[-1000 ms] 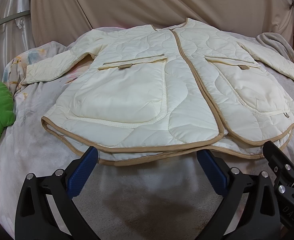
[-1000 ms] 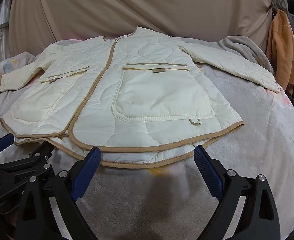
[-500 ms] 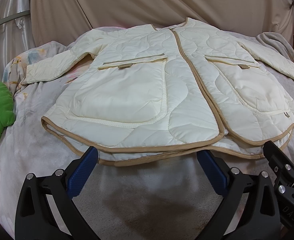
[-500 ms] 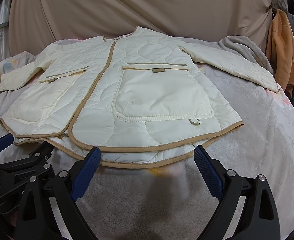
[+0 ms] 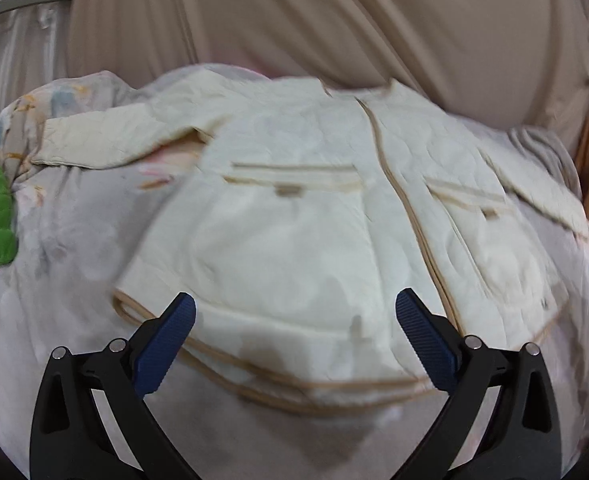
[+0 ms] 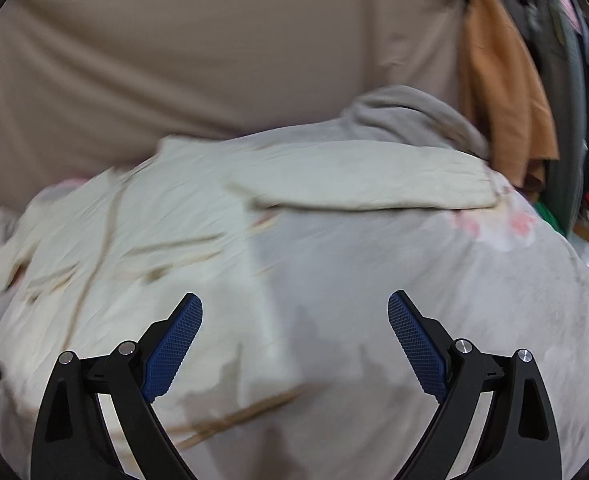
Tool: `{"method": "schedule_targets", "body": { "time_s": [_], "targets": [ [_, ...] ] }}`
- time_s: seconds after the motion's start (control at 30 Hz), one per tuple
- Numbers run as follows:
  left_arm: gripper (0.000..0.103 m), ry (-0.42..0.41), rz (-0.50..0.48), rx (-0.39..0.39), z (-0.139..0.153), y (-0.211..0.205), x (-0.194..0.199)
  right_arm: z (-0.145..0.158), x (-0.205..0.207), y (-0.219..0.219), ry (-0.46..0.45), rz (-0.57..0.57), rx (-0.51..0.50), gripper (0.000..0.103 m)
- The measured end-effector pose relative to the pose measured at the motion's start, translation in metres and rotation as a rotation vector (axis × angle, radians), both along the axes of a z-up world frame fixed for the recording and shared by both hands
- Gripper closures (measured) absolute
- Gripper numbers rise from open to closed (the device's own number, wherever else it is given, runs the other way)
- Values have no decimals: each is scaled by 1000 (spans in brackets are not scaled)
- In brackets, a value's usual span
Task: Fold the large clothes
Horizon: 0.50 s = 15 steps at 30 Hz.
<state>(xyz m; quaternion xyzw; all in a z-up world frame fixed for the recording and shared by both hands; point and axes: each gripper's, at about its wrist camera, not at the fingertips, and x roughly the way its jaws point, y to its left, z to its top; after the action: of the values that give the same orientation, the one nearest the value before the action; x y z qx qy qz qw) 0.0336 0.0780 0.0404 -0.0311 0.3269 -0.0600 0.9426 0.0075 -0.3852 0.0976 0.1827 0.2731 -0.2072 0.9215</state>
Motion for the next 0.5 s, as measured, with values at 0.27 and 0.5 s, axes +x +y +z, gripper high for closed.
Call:
{"method": "schedule_targets", "body": {
  "time_s": [0.27, 0.5],
  "targets": [
    [5, -67, 73, 17, 23, 35, 44, -51, 46, -187, 8, -246, 276, 21],
    [5, -70, 121, 33, 25, 49, 76, -87, 88, -259, -6, -372, 461, 23]
  ]
}}
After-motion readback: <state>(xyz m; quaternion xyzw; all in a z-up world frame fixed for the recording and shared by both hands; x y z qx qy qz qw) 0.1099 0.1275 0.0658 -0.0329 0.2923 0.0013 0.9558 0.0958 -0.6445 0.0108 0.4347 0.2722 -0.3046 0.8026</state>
